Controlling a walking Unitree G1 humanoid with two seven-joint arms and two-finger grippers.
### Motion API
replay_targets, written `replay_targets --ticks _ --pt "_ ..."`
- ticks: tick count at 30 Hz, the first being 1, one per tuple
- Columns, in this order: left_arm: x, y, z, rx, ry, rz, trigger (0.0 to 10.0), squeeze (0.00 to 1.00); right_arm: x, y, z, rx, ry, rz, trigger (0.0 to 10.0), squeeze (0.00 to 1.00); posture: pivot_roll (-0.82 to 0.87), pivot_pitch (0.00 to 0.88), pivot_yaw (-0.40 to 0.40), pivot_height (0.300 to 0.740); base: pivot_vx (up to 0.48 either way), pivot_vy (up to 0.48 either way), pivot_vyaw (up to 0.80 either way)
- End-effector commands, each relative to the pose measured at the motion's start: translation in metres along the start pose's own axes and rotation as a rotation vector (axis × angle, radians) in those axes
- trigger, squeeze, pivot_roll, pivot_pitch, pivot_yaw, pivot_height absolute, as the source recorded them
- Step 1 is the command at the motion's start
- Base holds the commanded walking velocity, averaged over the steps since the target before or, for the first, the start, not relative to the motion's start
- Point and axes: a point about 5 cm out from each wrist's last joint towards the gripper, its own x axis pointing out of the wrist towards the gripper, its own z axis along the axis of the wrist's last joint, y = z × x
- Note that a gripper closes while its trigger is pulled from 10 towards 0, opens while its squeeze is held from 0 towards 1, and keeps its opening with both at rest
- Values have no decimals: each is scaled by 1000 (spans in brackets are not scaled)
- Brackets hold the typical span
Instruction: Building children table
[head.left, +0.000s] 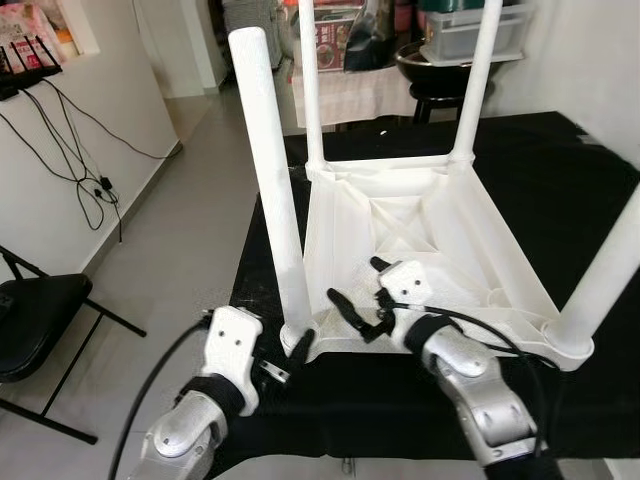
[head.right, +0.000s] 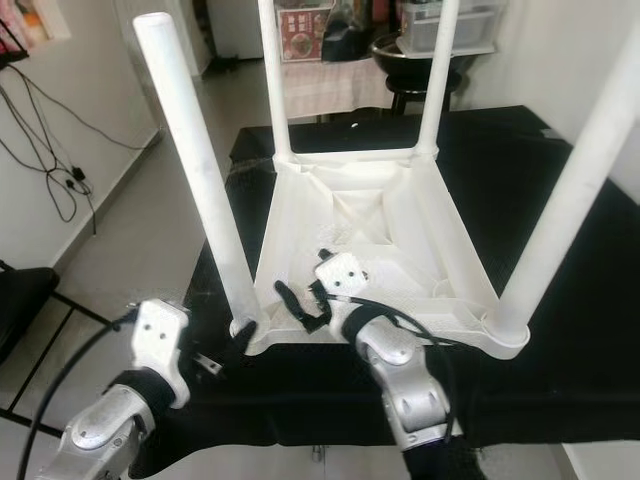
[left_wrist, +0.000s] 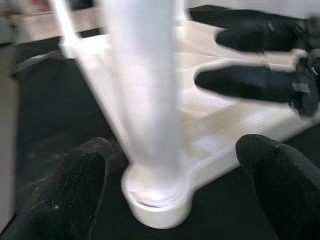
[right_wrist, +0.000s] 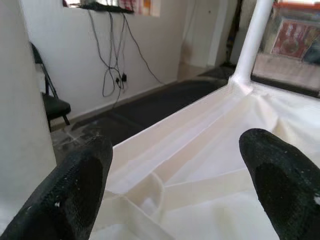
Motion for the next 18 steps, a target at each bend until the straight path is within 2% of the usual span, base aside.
replay_targets --ticks 1,3,6,7,8,9,11,12,13,14,15,16,17,18 --pt "-4 -9 -2 -9 32 -96 10000 0 -12 -4 16 2 -54 89 10000 0 -108 9 66 740 0 0 0" --pt "-4 -8 -2 1 35 -92 10000 0 -17 -6 21 -12 -69 115 10000 0 -108 9 66 740 0 0 0" --pt "-3 5 0 24 19 -9 10000 0 -33 -20 51 -42 -173 112 10000 0 -117 20 72 740 0 0 0" --pt "-3 5 0 24 19 -9 10000 0 -33 -20 51 -42 -173 112 10000 0 -117 20 72 740 0 0 0" --pt "-1 10 1 27 6 21 10000 0 -38 -29 74 -44 -264 83 10000 0 -122 22 79 740 0 0 0" --pt "-1 10 1 27 6 21 10000 0 -38 -29 74 -44 -264 83 10000 0 -122 22 79 740 0 0 0" --pt "0 14 3 24 -5 40 10000 0 -43 -36 94 -45 -345 63 10000 0 -122 22 79 740 0 0 0" --pt "0 14 3 24 -5 40 10000 0 -43 -36 94 -45 -345 63 10000 0 -122 22 79 740 0 0 0" --pt "2 16 5 27 -15 52 10000 0 -45 -43 114 -67 -417 32 10000 0 -133 22 90 740 0 0 0" --pt "6 19 8 33 -30 63 10000 0 -51 -56 147 -126 -532 -47 10000 0 -135 22 94 740 0 0 0" --pt "6 19 8 33 -30 63 10000 0 -51 -56 147 -126 -532 -47 10000 0 -135 22 94 740 0 0 0" --pt "7 20 10 34 -38 66 10000 0 -56 -65 166 -170 -594 -112 10000 0 -135 22 94 740 0 0 0" --pt "7 20 10 34 -38 66 10000 0 -56 -65 166 -170 -594 -112 10000 0 -135 22 94 740 0 0 0" --pt "9 20 11 34 -43 67 10000 0 -59 -70 177 -196 -628 -153 10000 0 -135 22 94 740 0 0 0"
